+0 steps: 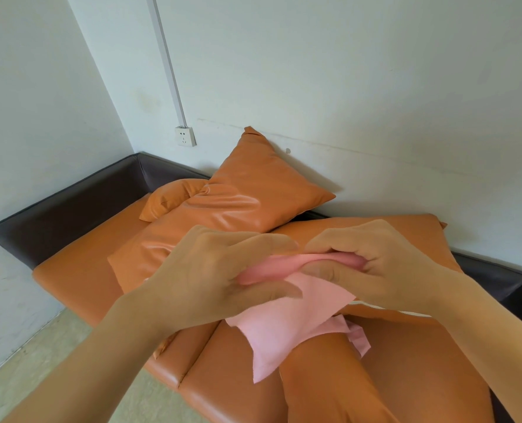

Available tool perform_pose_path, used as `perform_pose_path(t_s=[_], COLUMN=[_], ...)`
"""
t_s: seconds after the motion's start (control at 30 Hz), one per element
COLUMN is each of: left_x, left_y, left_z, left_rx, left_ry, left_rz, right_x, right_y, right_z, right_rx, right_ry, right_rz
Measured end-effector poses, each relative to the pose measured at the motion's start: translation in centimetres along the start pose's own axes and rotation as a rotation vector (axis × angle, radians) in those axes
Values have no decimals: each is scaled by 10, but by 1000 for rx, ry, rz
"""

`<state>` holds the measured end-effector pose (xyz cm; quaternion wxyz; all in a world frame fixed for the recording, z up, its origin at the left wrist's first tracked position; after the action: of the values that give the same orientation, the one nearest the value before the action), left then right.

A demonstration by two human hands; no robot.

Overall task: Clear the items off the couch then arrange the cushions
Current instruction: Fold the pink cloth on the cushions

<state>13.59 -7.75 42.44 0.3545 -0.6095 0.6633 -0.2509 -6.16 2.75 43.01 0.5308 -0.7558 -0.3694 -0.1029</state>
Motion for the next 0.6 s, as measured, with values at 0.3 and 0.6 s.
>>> perform_pose_path(t_s=[0.3,0.6], left_x=[1,-4], left_y=[0,-6], left_z=[0,0], left_rx=[54,74], left_ry=[-55,-23], left_rz=[12,-90], right_x=[2,4], right_y=[-7,-5], right_z=[4,1], right_rx=[26,114], right_ry=[149,159], right_rz=[-7,-60])
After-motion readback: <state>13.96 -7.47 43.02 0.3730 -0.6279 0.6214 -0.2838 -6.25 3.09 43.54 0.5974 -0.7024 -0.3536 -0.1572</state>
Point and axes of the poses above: each hand's wrist, its own z-axis away from the middle knuckle, its own y-axis out of the palm, x = y × z, the point moved 1 cm from there along -z, towards the middle knuckle, and after that the axes turned 1 degree about -z, right-handed, at the moved point
